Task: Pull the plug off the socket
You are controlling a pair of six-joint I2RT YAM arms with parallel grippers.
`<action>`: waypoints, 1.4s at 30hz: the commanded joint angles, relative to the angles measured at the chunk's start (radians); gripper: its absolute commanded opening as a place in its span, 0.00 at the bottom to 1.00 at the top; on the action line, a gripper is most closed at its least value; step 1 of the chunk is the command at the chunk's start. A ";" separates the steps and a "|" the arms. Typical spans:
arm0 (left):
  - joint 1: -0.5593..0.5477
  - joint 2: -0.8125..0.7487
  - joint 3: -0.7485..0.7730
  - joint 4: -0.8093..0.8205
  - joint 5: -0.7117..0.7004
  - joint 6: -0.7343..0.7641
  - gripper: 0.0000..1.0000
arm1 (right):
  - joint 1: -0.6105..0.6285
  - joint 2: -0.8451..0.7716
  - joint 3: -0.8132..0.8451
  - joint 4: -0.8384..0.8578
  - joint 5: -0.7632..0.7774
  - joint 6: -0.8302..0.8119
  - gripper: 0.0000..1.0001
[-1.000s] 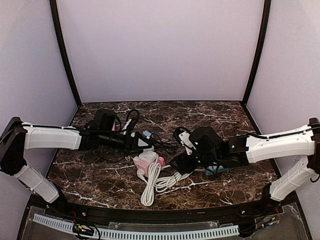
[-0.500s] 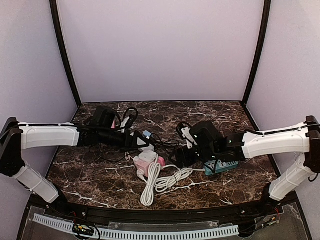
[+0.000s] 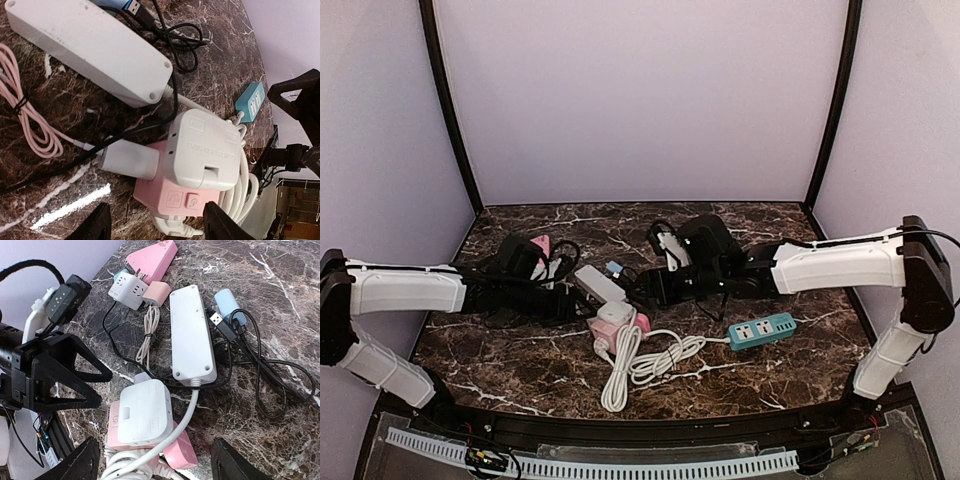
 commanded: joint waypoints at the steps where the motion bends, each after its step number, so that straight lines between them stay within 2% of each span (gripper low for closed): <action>1: -0.005 -0.032 -0.057 0.036 0.010 -0.047 0.61 | -0.008 0.072 0.051 0.047 -0.074 0.030 0.74; 13: -0.005 0.010 -0.096 0.127 0.041 -0.086 0.55 | -0.008 0.191 0.126 0.089 -0.158 0.042 0.68; 19: -0.005 0.053 -0.094 0.177 0.070 -0.109 0.50 | -0.007 0.204 0.130 0.089 -0.150 0.045 0.67; 33: -0.007 0.092 -0.122 0.213 0.082 -0.131 0.50 | -0.004 0.215 0.132 0.059 -0.146 0.049 0.67; 37: -0.007 0.096 -0.124 0.216 0.085 -0.133 0.44 | 0.001 0.225 0.146 0.057 -0.160 0.048 0.66; 42: -0.008 0.100 -0.128 0.219 0.090 -0.134 0.43 | 0.005 0.226 0.158 0.057 -0.165 0.048 0.66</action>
